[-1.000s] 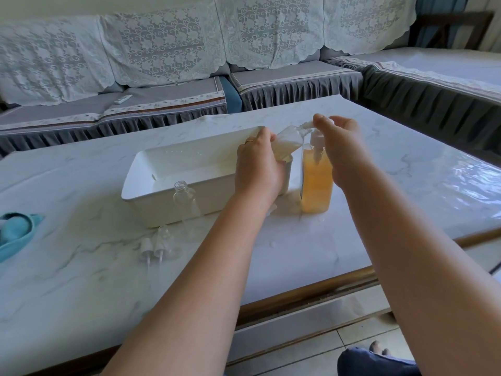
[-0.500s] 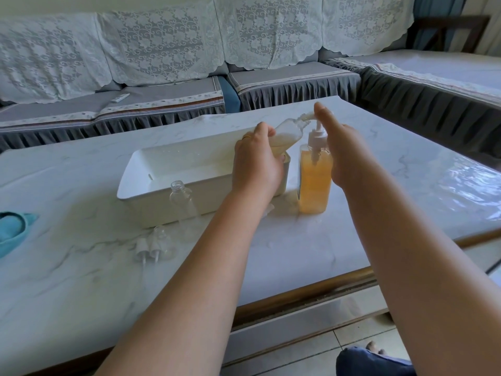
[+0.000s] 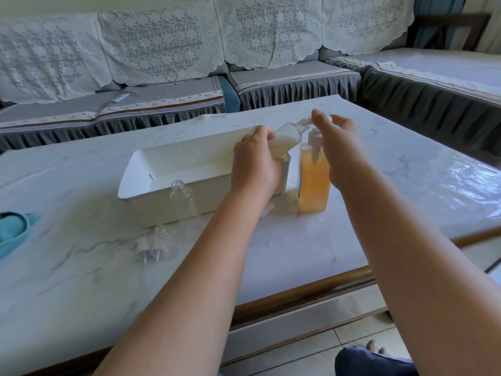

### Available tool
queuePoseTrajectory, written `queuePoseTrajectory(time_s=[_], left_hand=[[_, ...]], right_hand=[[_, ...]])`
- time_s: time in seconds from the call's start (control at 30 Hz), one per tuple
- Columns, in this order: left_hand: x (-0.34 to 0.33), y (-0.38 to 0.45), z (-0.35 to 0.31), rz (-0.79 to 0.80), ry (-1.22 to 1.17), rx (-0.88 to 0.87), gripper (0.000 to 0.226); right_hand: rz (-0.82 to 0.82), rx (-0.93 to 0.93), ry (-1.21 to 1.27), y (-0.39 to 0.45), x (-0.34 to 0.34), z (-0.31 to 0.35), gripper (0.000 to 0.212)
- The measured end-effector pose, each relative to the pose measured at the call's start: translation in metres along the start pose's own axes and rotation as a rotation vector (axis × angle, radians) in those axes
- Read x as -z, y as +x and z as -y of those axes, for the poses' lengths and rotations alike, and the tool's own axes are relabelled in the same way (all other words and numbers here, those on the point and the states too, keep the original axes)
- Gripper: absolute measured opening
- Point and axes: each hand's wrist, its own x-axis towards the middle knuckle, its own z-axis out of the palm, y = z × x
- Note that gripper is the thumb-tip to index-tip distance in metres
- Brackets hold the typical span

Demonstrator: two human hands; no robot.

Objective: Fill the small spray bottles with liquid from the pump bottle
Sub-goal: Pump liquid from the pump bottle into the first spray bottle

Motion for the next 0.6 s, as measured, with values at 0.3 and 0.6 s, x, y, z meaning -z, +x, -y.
queuePoseTrajectory(time_s=[0.3,0.6], left_hand=[[0.0023,0.0004,-0.0029,-0.028,-0.032,-0.005,0.040],[0.0021,0.0006,-0.0014,-0.016,-0.013,-0.005,0.039]], right_hand=[[0.066,-0.046,-0.037,-0.0009,0.0032,0.0053,0.069],[0.072,-0.027,-0.061,0.0037,0.0015,0.0072,0.060]])
